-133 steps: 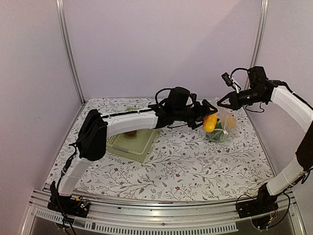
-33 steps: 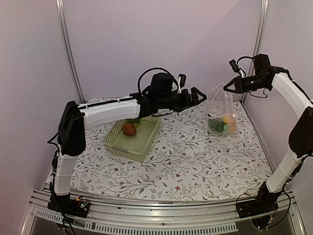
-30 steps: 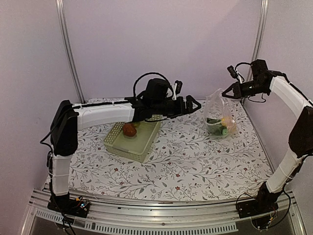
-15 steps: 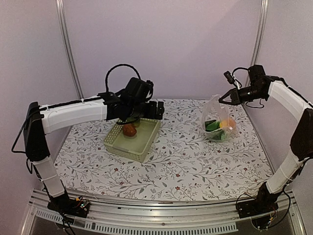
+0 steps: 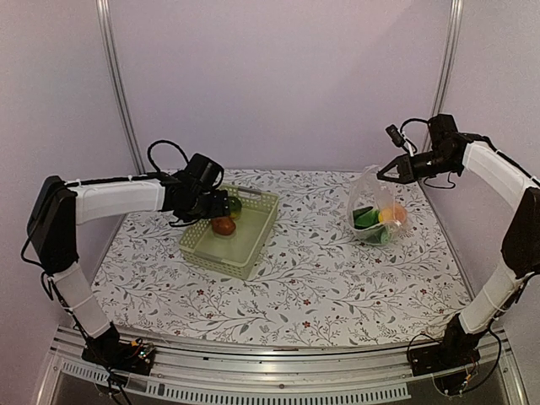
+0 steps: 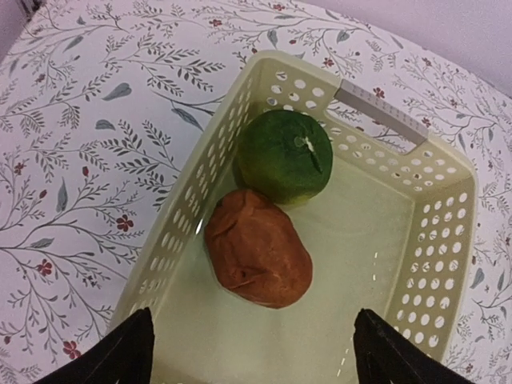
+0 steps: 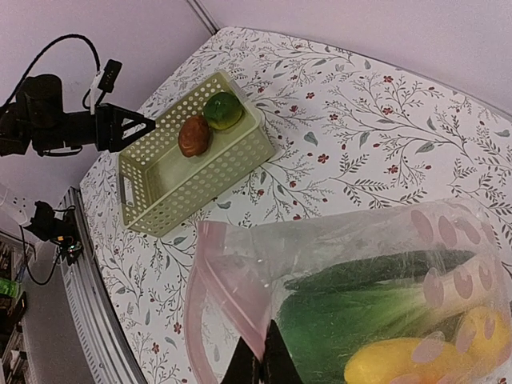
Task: Place the food in the zip-top bag and seal the zipper
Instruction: Pick up the fake vegetable from the bin.
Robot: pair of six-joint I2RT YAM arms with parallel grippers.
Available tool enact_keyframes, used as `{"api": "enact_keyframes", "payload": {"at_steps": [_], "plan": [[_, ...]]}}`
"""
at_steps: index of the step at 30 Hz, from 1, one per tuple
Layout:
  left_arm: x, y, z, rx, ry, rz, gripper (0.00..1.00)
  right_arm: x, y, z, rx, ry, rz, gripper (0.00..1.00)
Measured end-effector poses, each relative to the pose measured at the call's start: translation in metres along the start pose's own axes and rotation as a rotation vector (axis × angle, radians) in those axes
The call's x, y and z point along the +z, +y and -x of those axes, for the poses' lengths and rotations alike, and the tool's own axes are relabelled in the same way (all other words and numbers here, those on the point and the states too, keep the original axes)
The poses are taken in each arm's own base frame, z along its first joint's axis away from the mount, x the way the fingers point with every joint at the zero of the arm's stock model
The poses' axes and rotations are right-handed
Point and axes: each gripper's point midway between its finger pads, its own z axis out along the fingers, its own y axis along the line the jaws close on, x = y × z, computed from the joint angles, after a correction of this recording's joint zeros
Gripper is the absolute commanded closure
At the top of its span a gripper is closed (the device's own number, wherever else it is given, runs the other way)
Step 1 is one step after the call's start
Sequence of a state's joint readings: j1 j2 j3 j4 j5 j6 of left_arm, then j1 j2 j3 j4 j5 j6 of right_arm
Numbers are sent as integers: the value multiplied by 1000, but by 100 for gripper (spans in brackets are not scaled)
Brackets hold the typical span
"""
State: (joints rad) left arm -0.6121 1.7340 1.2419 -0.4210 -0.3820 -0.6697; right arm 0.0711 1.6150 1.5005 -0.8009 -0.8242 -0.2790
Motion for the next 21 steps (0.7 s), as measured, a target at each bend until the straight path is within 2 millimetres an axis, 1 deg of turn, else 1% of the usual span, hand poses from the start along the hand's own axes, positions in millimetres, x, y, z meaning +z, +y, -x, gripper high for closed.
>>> {"api": "enact_keyframes", "payload": {"at_steps": [5, 7, 10, 21], "plan": [[8, -15, 4, -99, -1, -63, 18, 1, 0, -1, 0, 2, 1, 100], [16, -20, 1, -129, 14, -81, 18, 1, 0, -1, -1, 2, 2, 100], [28, -25, -4, -165, 41, -92, 16, 1, 0, -1, -4, 1, 3, 100], [53, -25, -14, -254, 88, -79, 16, -6, 10, 3, -22, -19, 16, 100]]}}
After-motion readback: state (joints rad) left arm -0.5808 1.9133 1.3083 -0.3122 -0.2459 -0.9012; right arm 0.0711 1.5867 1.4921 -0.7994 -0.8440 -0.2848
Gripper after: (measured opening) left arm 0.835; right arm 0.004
